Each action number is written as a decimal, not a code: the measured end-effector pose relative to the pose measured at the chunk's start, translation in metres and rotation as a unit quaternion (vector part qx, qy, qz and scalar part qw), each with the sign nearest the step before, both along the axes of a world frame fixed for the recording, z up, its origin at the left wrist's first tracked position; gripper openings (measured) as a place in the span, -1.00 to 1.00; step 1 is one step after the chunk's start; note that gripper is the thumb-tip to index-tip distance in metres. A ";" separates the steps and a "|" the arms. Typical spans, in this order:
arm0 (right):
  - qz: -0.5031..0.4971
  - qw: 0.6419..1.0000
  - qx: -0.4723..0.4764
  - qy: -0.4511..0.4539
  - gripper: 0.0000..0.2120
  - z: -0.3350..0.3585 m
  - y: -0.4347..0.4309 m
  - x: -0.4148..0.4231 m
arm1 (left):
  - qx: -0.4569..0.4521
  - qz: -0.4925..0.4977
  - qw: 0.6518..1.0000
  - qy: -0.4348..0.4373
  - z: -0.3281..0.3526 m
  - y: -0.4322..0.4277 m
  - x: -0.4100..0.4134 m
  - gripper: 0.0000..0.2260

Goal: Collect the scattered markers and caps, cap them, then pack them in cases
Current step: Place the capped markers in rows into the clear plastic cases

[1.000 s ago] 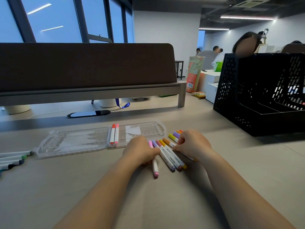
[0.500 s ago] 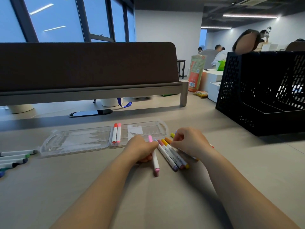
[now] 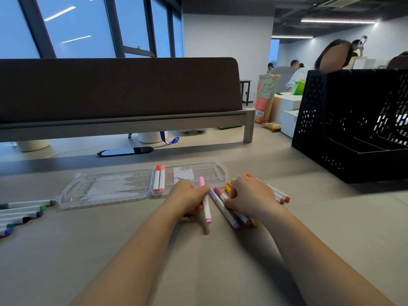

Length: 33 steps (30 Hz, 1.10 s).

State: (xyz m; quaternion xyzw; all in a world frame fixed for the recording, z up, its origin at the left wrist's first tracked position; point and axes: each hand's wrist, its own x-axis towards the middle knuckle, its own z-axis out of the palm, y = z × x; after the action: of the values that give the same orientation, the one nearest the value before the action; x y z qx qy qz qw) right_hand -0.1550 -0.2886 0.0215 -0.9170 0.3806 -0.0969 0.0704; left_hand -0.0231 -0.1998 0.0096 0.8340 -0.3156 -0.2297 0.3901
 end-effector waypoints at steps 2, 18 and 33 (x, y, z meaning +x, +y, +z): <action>-0.008 1.000 0.009 -0.004 -0.73 0.002 0.001 0.001 | -0.018 0.013 1.000 0.000 0.005 0.005 0.006 -0.73; -0.035 0.904 0.356 -0.234 -0.73 0.025 -0.009 0.129 | 0.003 0.073 0.992 -0.103 0.037 0.000 0.123 -0.76; -0.051 0.952 0.270 -0.137 -0.70 -0.006 -0.019 0.184 | 0.044 0.001 0.989 -0.138 0.015 -0.009 0.132 -0.92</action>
State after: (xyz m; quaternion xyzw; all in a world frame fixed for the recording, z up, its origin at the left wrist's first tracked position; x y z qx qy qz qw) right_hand 0.0290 -0.3081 0.0158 -0.8209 0.4256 -0.1185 0.3618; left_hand 0.1085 -0.2085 0.0249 0.8745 -0.3553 -0.1257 0.3054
